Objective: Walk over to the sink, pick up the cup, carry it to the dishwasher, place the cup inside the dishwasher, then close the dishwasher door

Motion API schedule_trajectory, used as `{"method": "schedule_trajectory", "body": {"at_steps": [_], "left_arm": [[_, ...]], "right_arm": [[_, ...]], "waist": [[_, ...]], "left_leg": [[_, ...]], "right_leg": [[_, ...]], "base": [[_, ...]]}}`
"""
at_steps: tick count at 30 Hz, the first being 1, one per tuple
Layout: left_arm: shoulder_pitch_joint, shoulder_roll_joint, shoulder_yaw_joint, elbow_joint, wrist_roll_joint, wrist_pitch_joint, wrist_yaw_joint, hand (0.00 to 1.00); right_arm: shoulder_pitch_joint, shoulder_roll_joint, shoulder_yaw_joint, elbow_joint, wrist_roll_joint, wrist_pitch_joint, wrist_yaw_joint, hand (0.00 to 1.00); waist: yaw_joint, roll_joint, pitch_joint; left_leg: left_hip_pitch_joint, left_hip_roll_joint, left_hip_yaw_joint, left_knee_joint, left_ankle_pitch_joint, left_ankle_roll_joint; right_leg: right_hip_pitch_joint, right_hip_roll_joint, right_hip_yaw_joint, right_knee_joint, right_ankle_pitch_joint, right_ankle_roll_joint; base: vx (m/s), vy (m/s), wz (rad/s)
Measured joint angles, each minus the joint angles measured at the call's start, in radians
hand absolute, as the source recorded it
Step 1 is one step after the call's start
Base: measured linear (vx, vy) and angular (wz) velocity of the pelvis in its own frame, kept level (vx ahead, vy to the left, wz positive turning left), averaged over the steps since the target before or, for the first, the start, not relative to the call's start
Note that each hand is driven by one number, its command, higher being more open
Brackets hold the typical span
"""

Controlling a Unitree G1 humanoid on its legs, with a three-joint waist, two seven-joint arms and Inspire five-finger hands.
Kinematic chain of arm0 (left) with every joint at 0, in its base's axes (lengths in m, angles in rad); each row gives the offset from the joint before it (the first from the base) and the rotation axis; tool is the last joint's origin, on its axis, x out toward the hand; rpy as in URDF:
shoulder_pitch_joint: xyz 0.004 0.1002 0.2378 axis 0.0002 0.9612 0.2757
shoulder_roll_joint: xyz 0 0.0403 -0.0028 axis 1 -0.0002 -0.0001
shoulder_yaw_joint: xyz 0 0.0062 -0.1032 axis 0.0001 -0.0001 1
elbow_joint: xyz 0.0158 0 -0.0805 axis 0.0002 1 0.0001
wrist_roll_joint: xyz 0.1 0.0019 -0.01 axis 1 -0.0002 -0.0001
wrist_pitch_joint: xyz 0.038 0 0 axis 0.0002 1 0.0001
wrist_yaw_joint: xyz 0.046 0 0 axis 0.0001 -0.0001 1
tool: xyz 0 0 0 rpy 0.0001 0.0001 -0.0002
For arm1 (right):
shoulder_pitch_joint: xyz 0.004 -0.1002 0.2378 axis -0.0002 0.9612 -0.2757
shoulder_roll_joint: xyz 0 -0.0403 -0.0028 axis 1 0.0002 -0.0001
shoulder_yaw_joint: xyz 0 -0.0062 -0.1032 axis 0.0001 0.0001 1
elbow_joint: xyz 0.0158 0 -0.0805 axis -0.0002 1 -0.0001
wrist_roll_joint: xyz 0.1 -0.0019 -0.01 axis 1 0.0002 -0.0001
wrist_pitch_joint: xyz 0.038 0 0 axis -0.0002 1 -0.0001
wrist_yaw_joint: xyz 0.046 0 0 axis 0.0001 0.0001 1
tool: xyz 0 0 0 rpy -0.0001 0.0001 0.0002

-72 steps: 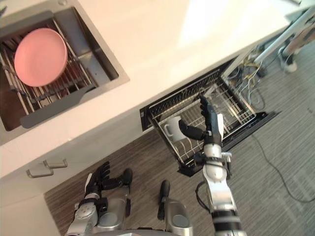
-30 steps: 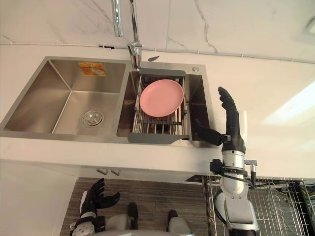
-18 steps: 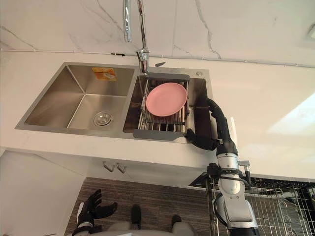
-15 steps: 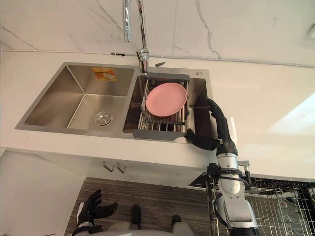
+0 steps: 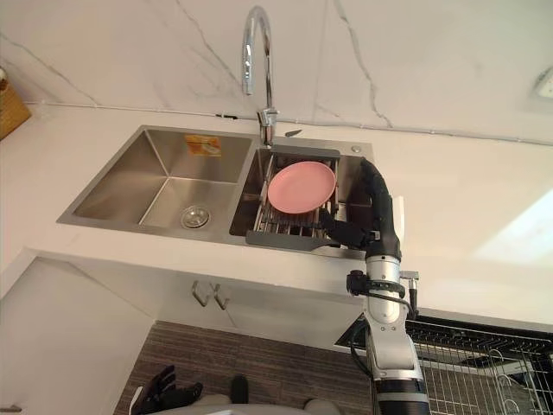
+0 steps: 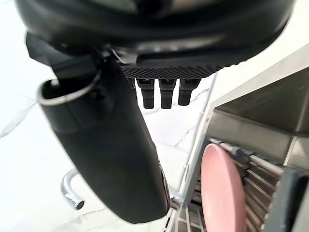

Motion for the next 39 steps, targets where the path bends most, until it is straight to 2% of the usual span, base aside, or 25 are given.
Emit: {"method": "schedule_trajectory", "body": {"at_steps": [6,8,10,16,20,25,39], "left_arm": [[0.0,0.012,0.013,0.017,0.0,0.0,-0.002,0.9],[0.0,0.017,0.029,0.016,-0.001,0.0,-0.001,0.9],[0.0,0.026,0.034,0.015,-0.001,-0.001,0.001,0.9],[-0.001,0.025,0.05,0.002,-0.003,-0.001,0.004,0.9],[-0.002,0.021,0.051,-0.03,-0.009,-0.013,0.004,0.9],[-0.018,0.011,0.05,-0.051,-0.027,-0.02,0.004,0.9],[-0.017,0.005,0.049,-0.052,-0.03,-0.02,0.004,0.9]], "right_arm": [[-0.078,-0.11,0.049,0.11,-0.046,0.0,0.019,0.9],[-0.112,-0.152,0.077,0.161,-0.083,0.0,0.026,0.9],[-0.132,-0.169,0.083,0.187,-0.112,0.001,0.035,0.9],[-0.193,-0.225,0.111,0.233,-0.225,0.022,0.035,0.9],[-0.221,-0.232,0.12,0.258,-0.303,0.04,0.034,0.9],[-0.266,-0.265,0.124,0.276,-0.412,0.063,0.033,0.9],[-0.32,-0.303,0.167,0.343,-0.518,0.079,0.033,0.9]], "waist": [[0.012,-0.008,-0.004],[0.021,-0.014,-0.002],[0.03,-0.022,0.003],[0.039,-0.03,0.008],[0.037,-0.032,0.014],[0.037,-0.034,0.057],[0.038,-0.037,0.077]], "left_leg": [[-0.022,-0.009,-0.017,0.0,-0.002,0.004],[-0.029,-0.013,-0.018,0.003,-0.002,0.005],[-0.031,-0.014,-0.021,0.005,0.004,0.016],[-0.034,-0.016,-0.028,0.005,0.005,0.019],[-0.032,-0.017,-0.028,0.006,0.005,0.019],[-0.036,-0.018,-0.028,0.005,0.001,0.021],[-0.056,-0.034,-0.035,0.005,0.003,0.028]], "right_leg": [[-0.008,-0.008,-0.019,-0.015,-0.003,-0.005],[-0.012,-0.011,-0.019,-0.02,0.002,0.005],[-0.011,-0.012,-0.019,-0.018,0.007,-0.001],[-0.009,-0.013,-0.022,-0.019,0.007,0.0],[-0.009,-0.014,-0.02,-0.016,0.006,0.002],[-0.018,-0.016,-0.019,-0.005,0.002,0.004],[-0.047,-0.031,-0.027,0.008,-0.011,0.008]], "base": [[0.01,0.007,0.09],[0.08,0.001,0.02],[0.1,-0.01,0.04],[0.08,-0.019,0.03],[0.01,-0.004,0.0],[-0.04,0.0,-0.01],[-0.03,0.005,0.01]]}}
